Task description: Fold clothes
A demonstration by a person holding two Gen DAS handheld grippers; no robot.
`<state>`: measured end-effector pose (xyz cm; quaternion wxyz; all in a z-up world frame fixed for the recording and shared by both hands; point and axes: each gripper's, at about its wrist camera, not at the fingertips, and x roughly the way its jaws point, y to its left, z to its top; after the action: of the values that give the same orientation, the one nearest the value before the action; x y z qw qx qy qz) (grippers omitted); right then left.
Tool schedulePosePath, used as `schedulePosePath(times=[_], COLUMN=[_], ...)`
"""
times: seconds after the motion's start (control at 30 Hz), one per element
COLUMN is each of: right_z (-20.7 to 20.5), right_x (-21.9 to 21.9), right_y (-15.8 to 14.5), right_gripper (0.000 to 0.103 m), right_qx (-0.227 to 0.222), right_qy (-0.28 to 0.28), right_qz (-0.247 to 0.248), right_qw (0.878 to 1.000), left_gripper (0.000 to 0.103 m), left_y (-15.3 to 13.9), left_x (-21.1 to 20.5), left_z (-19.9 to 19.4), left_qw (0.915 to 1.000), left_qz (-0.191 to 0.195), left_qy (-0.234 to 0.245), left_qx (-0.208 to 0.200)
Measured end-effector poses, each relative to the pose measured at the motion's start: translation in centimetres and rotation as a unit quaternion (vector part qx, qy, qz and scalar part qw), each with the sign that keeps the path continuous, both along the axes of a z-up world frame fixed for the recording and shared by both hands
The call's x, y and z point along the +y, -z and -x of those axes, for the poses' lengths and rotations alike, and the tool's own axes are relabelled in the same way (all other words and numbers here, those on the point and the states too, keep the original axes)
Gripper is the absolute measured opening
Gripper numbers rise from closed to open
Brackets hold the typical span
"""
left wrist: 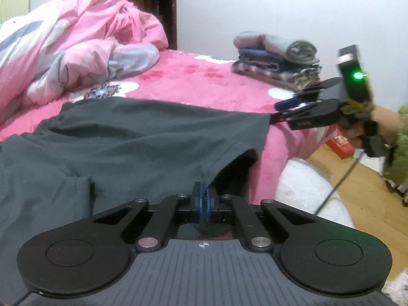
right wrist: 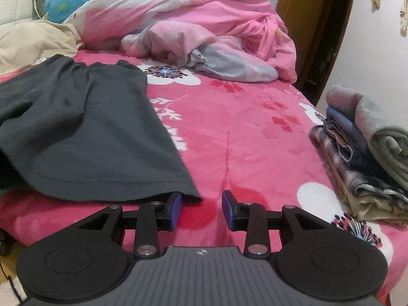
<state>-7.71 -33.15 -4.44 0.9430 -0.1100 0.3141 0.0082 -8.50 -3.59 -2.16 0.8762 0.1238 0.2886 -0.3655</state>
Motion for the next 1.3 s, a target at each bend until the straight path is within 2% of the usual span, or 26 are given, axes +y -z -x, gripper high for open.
schedulePosePath(times=[0.1, 0.23, 0.3, 0.37, 0.53, 0.57, 0.63, 0.67, 0.73, 0.83, 0.9, 1.0, 1.07, 1.2, 1.27, 1.3], right_z=[-0.7, -1.2, -1.1, -1.2, -1.8, -2.0, -2.3, -2.3, -2.1, -0.8, -0.5, -2.0, -2.9, -2.1, -2.1, -2.5], right_x=[-1.0, -2.6, -3.2, -3.3, -2.8, -2.5, -1.8, -1.8, -1.9, -2.0, -1.9, -2.5, -3.0, -2.6, -3.0, -3.4], right_y=[0.0, -0.5, -0.8, -0.8, -0.1, 0.1, 0.4, -0.1, -1.3, -5.0, -5.9, -3.7, -2.6, -4.9, -5.0, -4.1], right_gripper=[0.036, 0.035, 0.035, 0.035, 0.034, 0.033, 0.006, 0.001, 0.001, 0.001, 0.001, 0.001, 0.001, 0.001, 0.001, 0.002], right_qx=[0.004, -0.007, -0.012, -0.011, -0.005, -0.001, -0.003, -0.017, -0.050, -0.117, -0.130, -0.080, -0.058, -0.106, -0.106, -0.088], right_qy=[0.004, 0.036, 0.035, 0.034, 0.000, -0.002, 0.007, 0.018, 0.039, 0.044, 0.044, 0.059, 0.070, 0.063, 0.066, 0.067], right_qz=[-0.037, -0.090, -0.118, -0.125, -0.165, -0.162, -0.144, -0.140, -0.133, -0.128, -0.107, -0.091, -0.091, -0.077, -0.075, -0.076], right_qw=[0.999, 0.995, 0.992, 0.992, 0.986, 0.987, 0.989, 0.990, 0.989, 0.984, 0.985, 0.991, 0.992, 0.989, 0.989, 0.991], left_gripper=[0.001, 0.001, 0.001, 0.001, 0.001, 0.001, 0.001, 0.001, 0.000, 0.000, 0.000, 0.000, 0.000, 0.000, 0.000, 0.000], left_y=[0.5, 2.0, 2.4, 2.5, 2.6, 2.5, 2.4, 2.3, 1.7, 0.2, 0.2, 1.8, 2.3, 1.2, 1.4, 1.7], left_x=[0.0, -0.1, 0.1, 0.3, 0.7, 0.8, 1.0, 1.0, 1.1, 1.1, 0.8, -0.1, -0.4, -0.4, -0.8, -1.0], left_z=[1.3, 2.1, 2.2, 2.0, 1.7, 1.7, 1.8, 1.8, 1.8, 1.5, 1.2, 0.4, -0.2, -0.3, -0.2, -0.2], left_qw=[0.9999, 0.9992, 0.9991, 0.9990, 0.9991, 0.9992, 0.9993, 0.9993, 0.9994, 0.9984, 0.9978, 0.9976, 0.9960, 0.9947, 0.9948, 0.9950], left_qz=[-0.012, -0.030, -0.027, -0.020, -0.003, 0.002, 0.010, 0.014, 0.026, 0.056, 0.064, 0.049, 0.055, 0.078, 0.075, 0.069], left_qy=[0.006, 0.006, 0.001, -0.003, -0.010, -0.010, -0.010, -0.009, -0.008, 0.002, 0.013, 0.019, 0.016, 0.026, 0.033, 0.036], left_qx=[0.003, 0.024, 0.033, 0.039, 0.041, 0.039, 0.034, 0.032, 0.020, 0.003, 0.012, 0.045, 0.069, 0.062, 0.061, 0.062])
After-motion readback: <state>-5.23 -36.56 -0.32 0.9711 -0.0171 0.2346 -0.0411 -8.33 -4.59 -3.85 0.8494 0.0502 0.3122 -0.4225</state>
